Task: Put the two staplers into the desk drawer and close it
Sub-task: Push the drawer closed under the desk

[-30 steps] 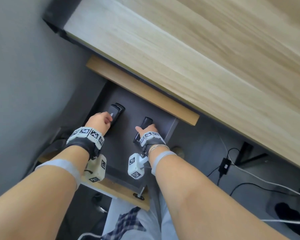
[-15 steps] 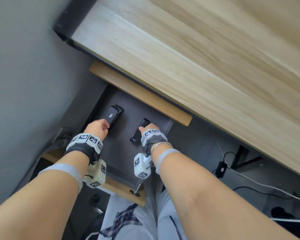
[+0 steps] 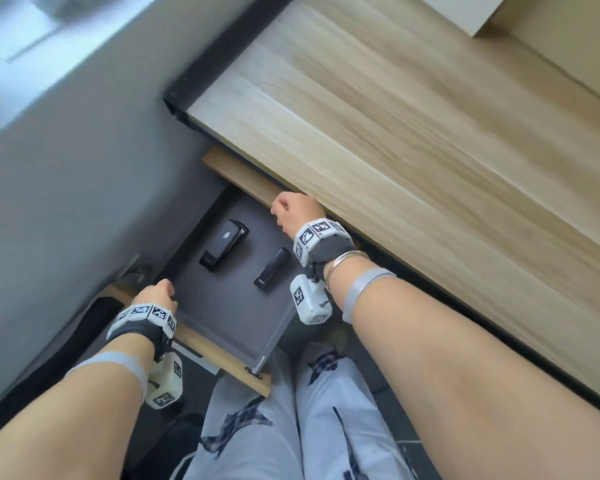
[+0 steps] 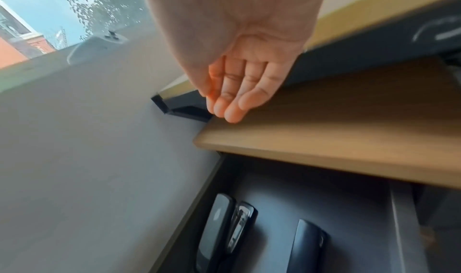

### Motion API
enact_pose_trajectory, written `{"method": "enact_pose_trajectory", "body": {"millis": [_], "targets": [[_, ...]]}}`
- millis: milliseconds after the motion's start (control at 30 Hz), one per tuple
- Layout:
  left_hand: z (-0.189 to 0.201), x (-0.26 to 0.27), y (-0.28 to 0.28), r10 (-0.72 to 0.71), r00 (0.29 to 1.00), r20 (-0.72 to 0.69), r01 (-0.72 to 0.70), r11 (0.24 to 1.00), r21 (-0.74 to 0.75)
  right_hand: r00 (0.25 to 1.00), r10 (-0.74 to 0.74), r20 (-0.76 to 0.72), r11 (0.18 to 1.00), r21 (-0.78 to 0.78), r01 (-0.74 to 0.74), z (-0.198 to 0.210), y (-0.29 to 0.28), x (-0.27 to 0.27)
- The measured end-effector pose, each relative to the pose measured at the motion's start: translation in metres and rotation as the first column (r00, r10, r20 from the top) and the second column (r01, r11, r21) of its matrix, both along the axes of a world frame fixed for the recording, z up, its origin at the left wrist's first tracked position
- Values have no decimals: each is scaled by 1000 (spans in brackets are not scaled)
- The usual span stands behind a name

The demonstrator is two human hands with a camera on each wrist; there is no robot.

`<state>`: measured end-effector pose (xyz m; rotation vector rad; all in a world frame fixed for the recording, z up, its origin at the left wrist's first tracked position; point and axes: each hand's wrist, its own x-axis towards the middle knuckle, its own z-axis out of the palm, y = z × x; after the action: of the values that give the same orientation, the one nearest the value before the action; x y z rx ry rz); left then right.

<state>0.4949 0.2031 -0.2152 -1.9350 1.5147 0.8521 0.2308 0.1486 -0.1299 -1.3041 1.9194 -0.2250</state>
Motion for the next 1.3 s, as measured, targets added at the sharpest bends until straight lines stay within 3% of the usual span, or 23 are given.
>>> {"method": "enact_pose_trajectory", "body": {"millis": [133,267,400,567,667,967,1300], "targets": [[-2,14,17,98,986,134,-116,983,141,995,-46,-89,991,-128,34,10,-10,-26],[-29,21,27,156,975,157,-194,943,269,987,-97,-132,976,-209,68,3,-15,-45],[-26,3,37,256,954,158,-288,930,229,973,-98,-211,968,-248,44,-3,-22,-58],[-30,0,36,247,958,145,-279,921,273,951,-126,-281,965,-256,52,-7,-30,-74],[-28,-5,30,210,970,119,-234,940,249,943,-129,-308,967,-251,50,-7,-35,-79],[-31,-49,-4,295,949,-111,-293,955,38,916,-128,-380,975,-216,47,-1,-41,-100],[-36,-104,-44,317,921,-228,-337,940,-58,942,-225,-248,961,-215,173,0,-44,-114]]}}
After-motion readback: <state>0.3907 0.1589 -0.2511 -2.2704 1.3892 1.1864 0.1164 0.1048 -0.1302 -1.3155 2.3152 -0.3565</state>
